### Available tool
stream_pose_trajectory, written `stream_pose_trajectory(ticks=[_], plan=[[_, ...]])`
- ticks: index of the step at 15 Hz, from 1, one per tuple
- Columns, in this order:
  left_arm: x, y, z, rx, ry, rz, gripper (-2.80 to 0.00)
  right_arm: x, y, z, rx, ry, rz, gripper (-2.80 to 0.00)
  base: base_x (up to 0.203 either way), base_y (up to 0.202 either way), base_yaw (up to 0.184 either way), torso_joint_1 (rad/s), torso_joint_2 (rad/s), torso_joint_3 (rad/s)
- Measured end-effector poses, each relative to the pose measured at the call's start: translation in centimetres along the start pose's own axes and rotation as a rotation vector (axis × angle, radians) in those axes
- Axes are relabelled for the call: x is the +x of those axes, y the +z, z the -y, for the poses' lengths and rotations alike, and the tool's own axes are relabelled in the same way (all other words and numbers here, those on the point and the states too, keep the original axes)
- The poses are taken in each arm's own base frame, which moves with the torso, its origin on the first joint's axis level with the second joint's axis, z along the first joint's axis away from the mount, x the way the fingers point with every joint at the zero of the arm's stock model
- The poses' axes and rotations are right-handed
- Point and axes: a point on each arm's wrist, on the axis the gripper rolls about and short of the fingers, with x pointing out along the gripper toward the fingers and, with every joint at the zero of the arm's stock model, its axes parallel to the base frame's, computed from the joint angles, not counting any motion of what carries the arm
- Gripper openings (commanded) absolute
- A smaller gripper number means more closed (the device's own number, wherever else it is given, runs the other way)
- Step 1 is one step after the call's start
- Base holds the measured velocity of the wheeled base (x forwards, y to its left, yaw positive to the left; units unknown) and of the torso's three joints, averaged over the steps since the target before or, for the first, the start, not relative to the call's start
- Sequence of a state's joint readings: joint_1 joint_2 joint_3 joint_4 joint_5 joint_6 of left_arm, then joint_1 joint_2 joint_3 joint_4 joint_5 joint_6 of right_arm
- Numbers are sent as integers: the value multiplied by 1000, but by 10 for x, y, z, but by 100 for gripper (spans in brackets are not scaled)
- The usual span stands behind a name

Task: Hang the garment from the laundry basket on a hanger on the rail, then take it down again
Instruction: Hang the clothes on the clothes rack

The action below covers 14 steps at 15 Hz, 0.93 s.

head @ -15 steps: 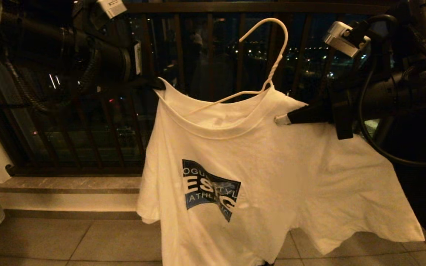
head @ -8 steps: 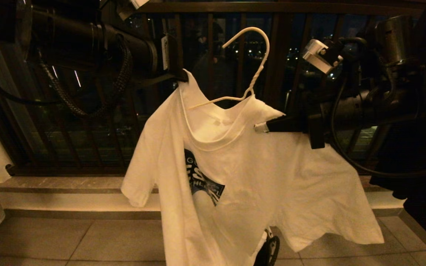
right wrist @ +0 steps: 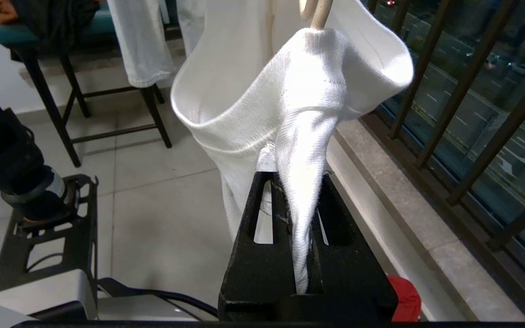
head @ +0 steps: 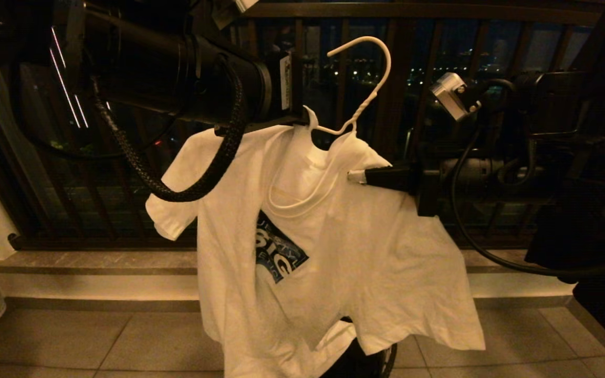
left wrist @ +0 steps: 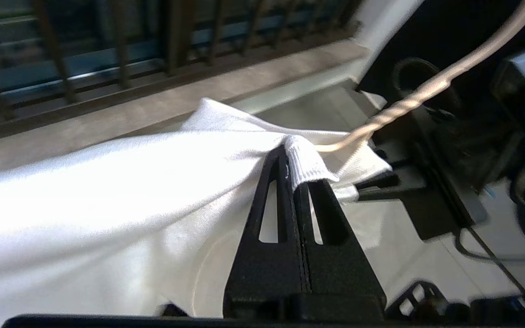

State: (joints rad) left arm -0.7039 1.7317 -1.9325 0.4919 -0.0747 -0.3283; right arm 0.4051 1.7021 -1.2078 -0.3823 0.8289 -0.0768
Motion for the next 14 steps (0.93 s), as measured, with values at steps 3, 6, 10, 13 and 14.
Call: stream_pose_trajectory(ticks=[3,6,10,13,14], plan=[[-1,-1,7,2,-18,4,-280,-8,4,-8,-5,-2,7,-280,0,0,0,0,0,0],[-7,-6,20,-18,-60,-13,-280,-17,4,-19,-3,-2,7,-280,0,0,0,0,0,0],[-18,-11,34,-5,-108,-21,-280,-31,-5,-34,25,-4,16,-280,0,0,0,0,0,0],[-19,-10,36,31,-109,-12,-280,-33,-2,-36,47,8,59,-280,0,0,0,0,0,0],[-18,-10,36,58,-102,-7,-280,-32,-1,-36,49,31,64,-280,0,0,0,0,0,0]])
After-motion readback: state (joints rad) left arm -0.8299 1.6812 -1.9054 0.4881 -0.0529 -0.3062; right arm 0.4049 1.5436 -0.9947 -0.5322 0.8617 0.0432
